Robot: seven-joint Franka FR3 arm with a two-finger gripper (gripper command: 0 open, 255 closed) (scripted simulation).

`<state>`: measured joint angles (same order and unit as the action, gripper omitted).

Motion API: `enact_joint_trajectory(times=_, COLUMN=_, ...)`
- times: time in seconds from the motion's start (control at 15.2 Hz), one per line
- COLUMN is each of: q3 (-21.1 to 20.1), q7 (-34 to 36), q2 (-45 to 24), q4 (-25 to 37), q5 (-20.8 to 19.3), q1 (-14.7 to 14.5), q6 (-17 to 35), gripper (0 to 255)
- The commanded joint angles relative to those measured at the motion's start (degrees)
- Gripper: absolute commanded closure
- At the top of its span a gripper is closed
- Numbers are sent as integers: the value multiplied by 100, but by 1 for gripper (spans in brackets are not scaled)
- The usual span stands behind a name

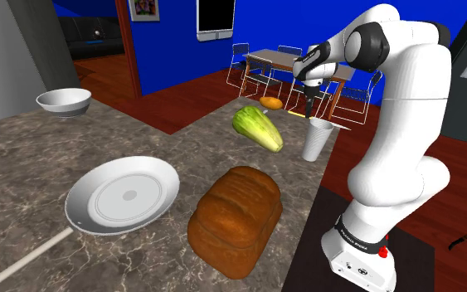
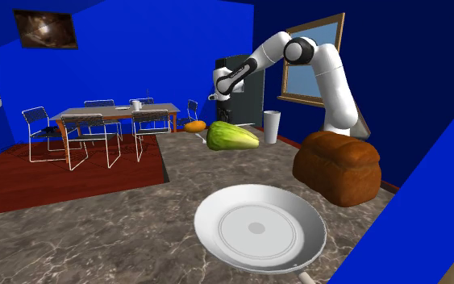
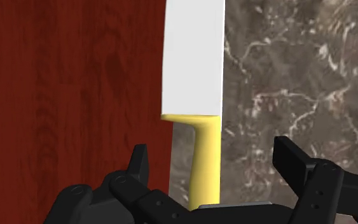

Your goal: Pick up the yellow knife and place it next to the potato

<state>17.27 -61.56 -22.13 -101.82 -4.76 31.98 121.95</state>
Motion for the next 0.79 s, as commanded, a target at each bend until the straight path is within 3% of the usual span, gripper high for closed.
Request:
enact_joint_trajectory(times=0.0, q3=0, q7=0, q2=0, q4=0, q5=0, q1=0, q6=0, gripper=0)
enact_joint_trajectory(times=0.26, q3=3, q7=32, q2=266, q4=371, q5=-52, q1=-84, q6=-639, gripper=0)
enact_joint_trajectory(times=0.73, q3=3, q7=32, q2=266, q4=371, q5=-52, q1=-84, q6=-639, gripper=0)
